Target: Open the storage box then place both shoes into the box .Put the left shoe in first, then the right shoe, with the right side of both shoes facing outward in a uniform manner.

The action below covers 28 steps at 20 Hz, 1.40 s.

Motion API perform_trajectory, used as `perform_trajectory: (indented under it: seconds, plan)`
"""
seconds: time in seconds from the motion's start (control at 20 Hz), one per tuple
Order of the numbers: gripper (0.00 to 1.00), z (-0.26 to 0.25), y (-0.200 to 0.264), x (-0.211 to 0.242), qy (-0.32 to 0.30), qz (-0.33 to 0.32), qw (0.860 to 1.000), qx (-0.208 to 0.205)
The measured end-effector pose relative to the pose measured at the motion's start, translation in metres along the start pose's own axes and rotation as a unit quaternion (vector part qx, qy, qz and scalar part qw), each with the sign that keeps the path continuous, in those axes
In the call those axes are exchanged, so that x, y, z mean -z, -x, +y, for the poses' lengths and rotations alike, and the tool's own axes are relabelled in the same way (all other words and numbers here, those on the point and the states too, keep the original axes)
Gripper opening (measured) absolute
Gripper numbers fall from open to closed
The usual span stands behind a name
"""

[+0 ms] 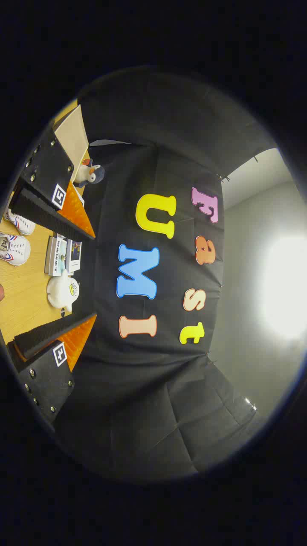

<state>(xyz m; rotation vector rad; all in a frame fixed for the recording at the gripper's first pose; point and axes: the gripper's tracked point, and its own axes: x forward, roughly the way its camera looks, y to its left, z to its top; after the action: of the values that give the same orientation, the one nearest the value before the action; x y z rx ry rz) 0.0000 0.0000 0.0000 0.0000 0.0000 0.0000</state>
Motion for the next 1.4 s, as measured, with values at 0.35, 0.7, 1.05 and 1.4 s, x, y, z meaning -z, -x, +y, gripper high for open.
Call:
perform_trajectory:
  seconds: [0.35,0.7,1.05,1.4]
  plan:
    - [0.98,0.018,0.003,0.003,0.001,0.009,1.0,-0.019]
    - [0.98,0.029,0.005,0.003,-0.001,0.012,1.0,-0.028]
    - [0.98,0.031,0.005,0.006,-0.01,0.014,1.0,-0.026]
    - [0.98,0.055,0.006,0.028,-0.096,0.065,0.991,-0.06]
